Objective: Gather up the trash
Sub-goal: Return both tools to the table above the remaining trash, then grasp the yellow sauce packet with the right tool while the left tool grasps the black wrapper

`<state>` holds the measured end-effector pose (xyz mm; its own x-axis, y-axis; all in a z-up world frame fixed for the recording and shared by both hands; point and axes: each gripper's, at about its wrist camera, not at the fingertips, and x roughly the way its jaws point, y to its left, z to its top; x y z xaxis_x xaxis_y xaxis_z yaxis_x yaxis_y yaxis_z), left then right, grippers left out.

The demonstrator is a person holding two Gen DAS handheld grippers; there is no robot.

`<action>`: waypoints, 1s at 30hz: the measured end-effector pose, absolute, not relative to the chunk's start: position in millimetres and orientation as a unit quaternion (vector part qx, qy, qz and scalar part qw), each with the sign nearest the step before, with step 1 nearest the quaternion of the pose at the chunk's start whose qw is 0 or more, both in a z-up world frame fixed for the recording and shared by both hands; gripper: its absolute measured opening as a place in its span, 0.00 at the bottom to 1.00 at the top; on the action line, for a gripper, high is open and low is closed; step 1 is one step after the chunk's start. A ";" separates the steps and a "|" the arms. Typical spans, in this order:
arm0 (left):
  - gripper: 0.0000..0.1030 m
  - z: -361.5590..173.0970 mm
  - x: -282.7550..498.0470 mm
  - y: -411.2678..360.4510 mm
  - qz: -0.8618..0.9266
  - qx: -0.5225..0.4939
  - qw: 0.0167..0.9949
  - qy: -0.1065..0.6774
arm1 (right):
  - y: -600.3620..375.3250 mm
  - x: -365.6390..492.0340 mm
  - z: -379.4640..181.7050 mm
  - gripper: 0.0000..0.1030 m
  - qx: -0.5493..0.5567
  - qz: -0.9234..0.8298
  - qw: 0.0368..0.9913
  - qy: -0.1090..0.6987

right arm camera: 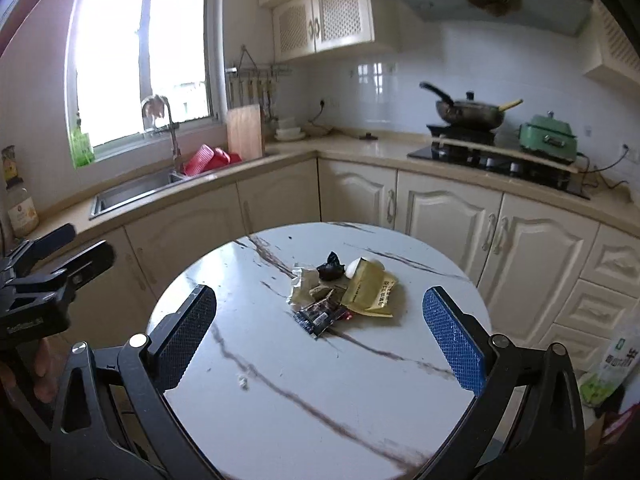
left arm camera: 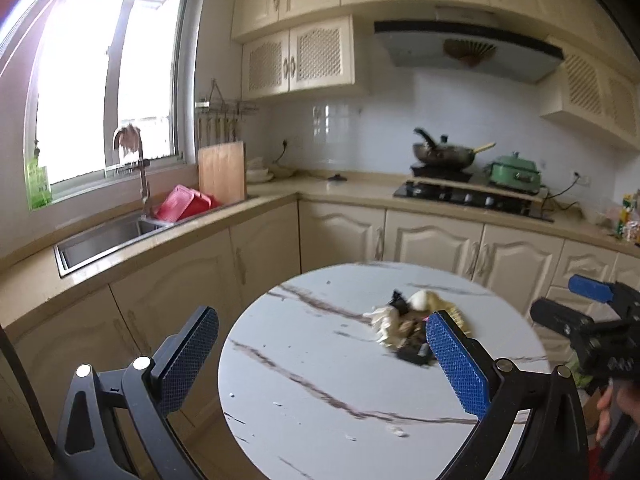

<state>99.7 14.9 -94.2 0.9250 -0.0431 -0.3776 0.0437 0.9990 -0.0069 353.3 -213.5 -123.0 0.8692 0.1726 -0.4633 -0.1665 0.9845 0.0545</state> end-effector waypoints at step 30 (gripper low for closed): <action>0.99 -121.4 353.9 -25.2 -0.087 0.039 0.931 0.352 | -284.0 569.3 -265.6 0.43 0.083 0.067 0.893 0.438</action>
